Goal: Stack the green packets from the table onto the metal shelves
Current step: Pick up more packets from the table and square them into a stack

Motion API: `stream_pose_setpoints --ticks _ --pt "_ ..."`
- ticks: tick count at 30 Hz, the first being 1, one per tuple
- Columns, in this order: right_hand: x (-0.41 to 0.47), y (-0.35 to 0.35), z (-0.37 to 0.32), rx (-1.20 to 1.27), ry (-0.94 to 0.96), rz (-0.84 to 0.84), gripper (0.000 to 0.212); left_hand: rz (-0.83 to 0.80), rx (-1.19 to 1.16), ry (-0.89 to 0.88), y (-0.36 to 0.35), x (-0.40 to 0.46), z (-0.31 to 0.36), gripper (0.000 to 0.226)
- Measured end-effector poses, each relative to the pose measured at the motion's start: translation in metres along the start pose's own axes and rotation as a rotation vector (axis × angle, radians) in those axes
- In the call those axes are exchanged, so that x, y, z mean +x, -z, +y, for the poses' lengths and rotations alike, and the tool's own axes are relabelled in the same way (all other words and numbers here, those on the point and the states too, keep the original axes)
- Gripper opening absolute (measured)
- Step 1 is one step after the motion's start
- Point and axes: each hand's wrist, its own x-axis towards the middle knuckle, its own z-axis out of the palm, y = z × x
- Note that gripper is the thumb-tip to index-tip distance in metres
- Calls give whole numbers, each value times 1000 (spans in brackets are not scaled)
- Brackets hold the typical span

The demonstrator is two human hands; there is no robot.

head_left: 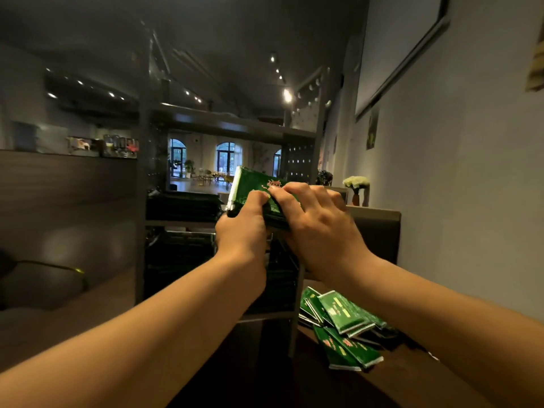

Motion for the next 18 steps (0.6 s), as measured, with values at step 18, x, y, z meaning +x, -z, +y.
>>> stream_pose_setpoints --ticks 18 --pt "188 -114 -53 -5 76 -401 35 177 200 -254 83 49 36 14"
